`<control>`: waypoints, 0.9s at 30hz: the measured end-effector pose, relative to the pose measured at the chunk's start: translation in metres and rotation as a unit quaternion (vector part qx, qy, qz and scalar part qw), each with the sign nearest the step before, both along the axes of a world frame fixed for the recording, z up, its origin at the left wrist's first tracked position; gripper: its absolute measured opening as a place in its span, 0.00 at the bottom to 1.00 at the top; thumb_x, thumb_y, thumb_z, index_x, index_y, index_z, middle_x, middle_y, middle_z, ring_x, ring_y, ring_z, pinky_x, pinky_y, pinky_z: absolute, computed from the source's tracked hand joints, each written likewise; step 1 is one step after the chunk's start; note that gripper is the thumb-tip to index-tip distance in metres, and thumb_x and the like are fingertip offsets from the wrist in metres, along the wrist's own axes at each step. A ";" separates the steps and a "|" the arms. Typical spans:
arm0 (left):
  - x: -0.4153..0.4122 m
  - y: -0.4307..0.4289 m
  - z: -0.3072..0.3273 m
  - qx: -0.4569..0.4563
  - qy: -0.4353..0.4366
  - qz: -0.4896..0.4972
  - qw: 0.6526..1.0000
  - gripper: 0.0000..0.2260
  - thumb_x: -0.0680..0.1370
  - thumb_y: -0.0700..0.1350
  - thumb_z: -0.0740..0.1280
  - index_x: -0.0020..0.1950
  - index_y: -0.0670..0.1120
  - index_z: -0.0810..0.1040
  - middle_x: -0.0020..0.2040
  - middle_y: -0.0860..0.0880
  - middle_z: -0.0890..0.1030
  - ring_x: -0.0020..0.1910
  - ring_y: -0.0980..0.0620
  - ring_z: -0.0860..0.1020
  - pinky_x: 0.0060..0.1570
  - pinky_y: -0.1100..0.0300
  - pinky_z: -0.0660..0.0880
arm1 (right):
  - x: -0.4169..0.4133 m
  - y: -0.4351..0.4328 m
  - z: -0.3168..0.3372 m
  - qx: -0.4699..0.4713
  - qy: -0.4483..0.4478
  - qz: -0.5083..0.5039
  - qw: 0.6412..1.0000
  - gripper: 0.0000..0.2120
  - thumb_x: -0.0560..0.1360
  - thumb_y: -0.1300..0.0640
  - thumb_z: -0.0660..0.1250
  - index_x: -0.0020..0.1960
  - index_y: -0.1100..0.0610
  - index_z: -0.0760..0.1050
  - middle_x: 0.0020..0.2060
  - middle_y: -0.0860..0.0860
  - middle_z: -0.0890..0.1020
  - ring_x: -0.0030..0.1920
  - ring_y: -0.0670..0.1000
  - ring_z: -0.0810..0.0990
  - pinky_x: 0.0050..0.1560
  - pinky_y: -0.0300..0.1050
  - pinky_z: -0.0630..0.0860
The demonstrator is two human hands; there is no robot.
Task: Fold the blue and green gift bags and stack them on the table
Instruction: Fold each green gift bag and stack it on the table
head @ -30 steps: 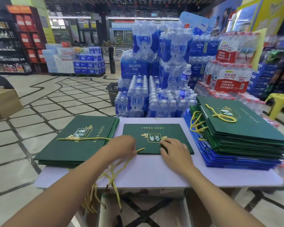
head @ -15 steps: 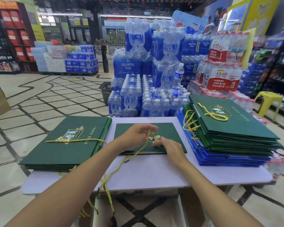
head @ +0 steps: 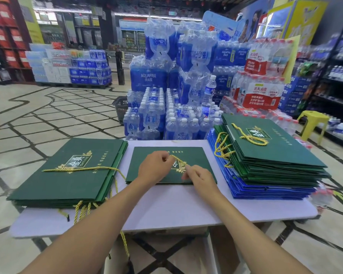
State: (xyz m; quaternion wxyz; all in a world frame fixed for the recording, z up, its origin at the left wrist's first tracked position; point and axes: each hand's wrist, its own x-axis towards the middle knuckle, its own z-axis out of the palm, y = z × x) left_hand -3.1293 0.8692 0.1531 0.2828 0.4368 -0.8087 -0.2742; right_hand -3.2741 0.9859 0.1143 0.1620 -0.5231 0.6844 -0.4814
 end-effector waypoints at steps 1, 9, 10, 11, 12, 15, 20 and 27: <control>0.001 -0.003 -0.001 0.011 0.009 0.005 1.000 0.14 0.76 0.52 0.62 0.33 0.47 0.68 0.26 0.54 0.69 0.30 0.50 0.67 0.32 0.58 0.63 | -0.001 0.001 0.002 -0.015 -0.035 -0.014 0.999 0.23 0.85 0.48 0.60 0.35 0.52 0.80 0.33 0.47 0.78 0.36 0.44 0.73 0.41 0.42 0.68; 0.020 -0.002 -0.024 -0.098 -0.087 -0.056 0.990 0.24 0.77 0.50 0.62 0.74 0.56 0.74 0.53 0.54 0.82 0.57 0.46 0.76 0.62 0.49 0.71 | -0.002 0.001 0.004 -0.086 -0.146 -0.072 0.983 0.14 0.80 0.49 0.55 0.37 0.50 0.62 0.32 0.45 0.64 0.34 0.47 0.61 0.38 0.47 0.59; 0.021 0.001 -0.025 -0.107 -0.083 -0.059 0.989 0.26 0.77 0.49 0.63 0.77 0.56 0.70 0.52 0.54 0.80 0.55 0.46 0.75 0.62 0.49 0.70 | -0.004 0.001 0.002 -0.086 -0.147 -0.073 0.983 0.13 0.79 0.50 0.55 0.37 0.49 0.62 0.32 0.44 0.64 0.35 0.47 0.62 0.39 0.49 0.59; 0.021 0.003 -0.025 -0.105 -0.069 -0.059 0.990 0.26 0.78 0.47 0.64 0.77 0.55 0.67 0.53 0.54 0.79 0.53 0.47 0.75 0.61 0.49 0.70 | -0.005 0.000 0.001 -0.082 -0.135 -0.075 0.985 0.13 0.81 0.51 0.55 0.37 0.49 0.64 0.32 0.43 0.66 0.35 0.47 0.63 0.39 0.49 0.61; 0.022 0.003 -0.025 -0.099 -0.046 -0.061 0.992 0.25 0.78 0.46 0.65 0.76 0.54 0.67 0.54 0.54 0.80 0.50 0.49 0.74 0.61 0.49 0.70 | -0.006 0.000 0.000 -0.078 -0.116 -0.077 0.987 0.14 0.83 0.52 0.57 0.39 0.51 0.67 0.33 0.43 0.69 0.36 0.46 0.66 0.40 0.48 0.64; 0.023 -0.002 -0.032 -0.099 0.015 -0.096 0.990 0.15 0.77 0.47 0.67 0.62 0.56 0.72 0.56 0.56 0.83 0.42 0.57 0.75 0.60 0.49 0.73 | -0.006 0.003 0.002 -0.081 -0.066 -0.082 0.991 0.11 0.82 0.51 0.67 0.43 0.53 0.77 0.39 0.49 0.77 0.37 0.42 0.72 0.39 0.39 0.69; 0.022 -0.007 -0.042 -0.148 -0.085 -0.166 0.971 0.14 0.76 0.61 0.69 0.61 0.63 0.80 0.64 0.64 0.78 0.72 0.61 0.68 0.79 0.43 0.53 | -0.007 0.004 0.001 -0.073 -0.081 -0.117 0.987 0.07 0.77 0.50 0.74 0.42 0.49 0.84 0.36 0.49 0.85 0.38 0.44 0.78 0.40 0.44 0.75; 0.023 -0.007 -0.042 -0.145 -0.123 -0.166 0.968 0.25 0.76 0.69 0.66 0.72 0.65 0.74 0.74 0.62 0.72 0.75 0.63 0.65 0.80 0.45 0.48 | -0.010 0.000 -0.003 -0.059 -0.093 -0.110 0.988 0.08 0.75 0.59 0.76 0.53 0.50 0.85 0.43 0.44 0.87 0.47 0.47 0.84 0.46 0.40 0.80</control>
